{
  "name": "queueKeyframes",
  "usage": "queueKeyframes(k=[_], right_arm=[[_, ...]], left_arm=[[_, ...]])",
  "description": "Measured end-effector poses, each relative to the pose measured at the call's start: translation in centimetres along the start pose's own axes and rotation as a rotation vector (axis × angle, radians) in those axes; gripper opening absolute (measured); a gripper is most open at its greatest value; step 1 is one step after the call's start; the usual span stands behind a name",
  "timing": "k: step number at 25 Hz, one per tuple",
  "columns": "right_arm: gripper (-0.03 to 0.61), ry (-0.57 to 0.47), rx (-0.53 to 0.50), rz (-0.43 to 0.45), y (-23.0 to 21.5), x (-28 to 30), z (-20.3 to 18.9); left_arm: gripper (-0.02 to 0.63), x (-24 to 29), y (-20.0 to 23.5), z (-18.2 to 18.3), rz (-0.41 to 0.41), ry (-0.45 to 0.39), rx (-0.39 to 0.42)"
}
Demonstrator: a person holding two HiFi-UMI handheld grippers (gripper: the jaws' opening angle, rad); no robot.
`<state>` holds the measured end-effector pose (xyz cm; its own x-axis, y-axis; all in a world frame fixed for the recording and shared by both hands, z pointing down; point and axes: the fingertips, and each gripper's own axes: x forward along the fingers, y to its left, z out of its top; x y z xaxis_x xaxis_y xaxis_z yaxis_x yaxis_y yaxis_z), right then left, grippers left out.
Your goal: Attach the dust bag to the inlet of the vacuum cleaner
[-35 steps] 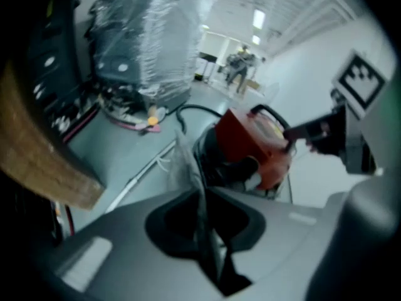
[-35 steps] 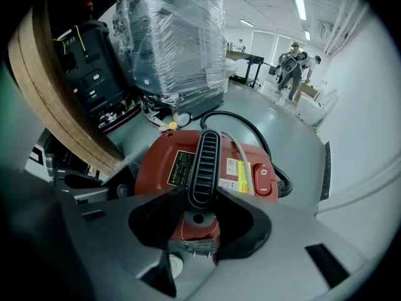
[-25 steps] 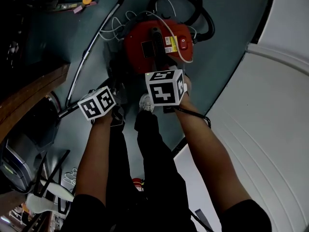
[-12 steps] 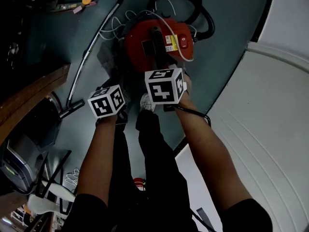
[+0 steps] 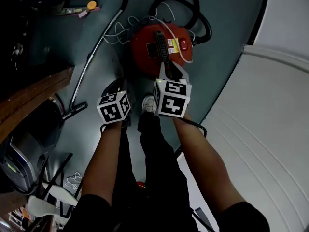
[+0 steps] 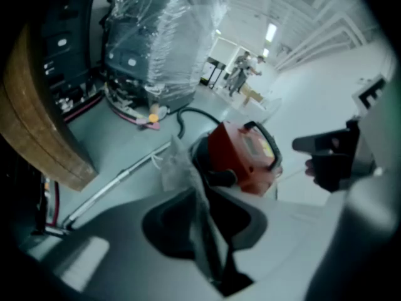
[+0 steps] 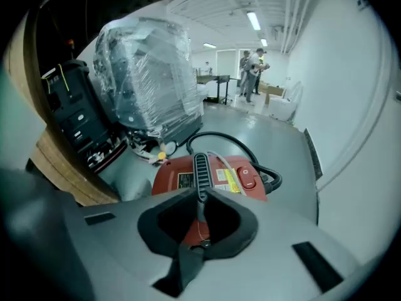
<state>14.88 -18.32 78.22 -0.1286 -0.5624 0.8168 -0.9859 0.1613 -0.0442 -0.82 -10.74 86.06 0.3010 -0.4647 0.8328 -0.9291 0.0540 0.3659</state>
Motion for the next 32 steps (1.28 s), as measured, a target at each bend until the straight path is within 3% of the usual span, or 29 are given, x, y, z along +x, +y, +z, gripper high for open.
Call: queueKeyframes(k=[1, 4, 10, 13, 19, 25, 32], right_arm=[[0.001, -0.030, 0.032, 0.006, 0.4, -1.3, 0.3], [-0.002, -0.069, 0.067, 0.077, 2.6, -4.6, 0.5], [-0.002, -0.146, 0.024, 0.195, 6.7, -10.4, 3.2], [-0.002, -0.213, -0.002, 0.218, 8.1, -14.4, 6.4], [-0.002, -0.326, 0.090, 0.253, 8.3, -24.1, 14.4], [-0.002, -0.413, 0.056, 0.258, 9.6, -33.5, 20.5], [-0.002, -0.626, 0.003, 0.254, 10.7, -41.5, 31.7]], left_arm=[[0.019, -1.1, 0.2, 0.3, 0.021, -0.001, 0.030], [-0.002, -5.0, -0.1, 1.9, 0.028, -0.028, 0.071], [-0.003, -12.7, -3.3, 8.8, -0.084, -0.187, 0.141], [-0.003, -17.0, -5.5, 12.3, -0.094, -0.248, 0.182], [-0.003, -27.1, -12.2, 18.5, -0.110, -0.333, 0.235], [-0.003, -37.7, -17.9, 23.0, -0.125, -0.394, 0.294], [-0.003, -46.0, -22.9, 33.5, -0.160, -0.595, 0.345]])
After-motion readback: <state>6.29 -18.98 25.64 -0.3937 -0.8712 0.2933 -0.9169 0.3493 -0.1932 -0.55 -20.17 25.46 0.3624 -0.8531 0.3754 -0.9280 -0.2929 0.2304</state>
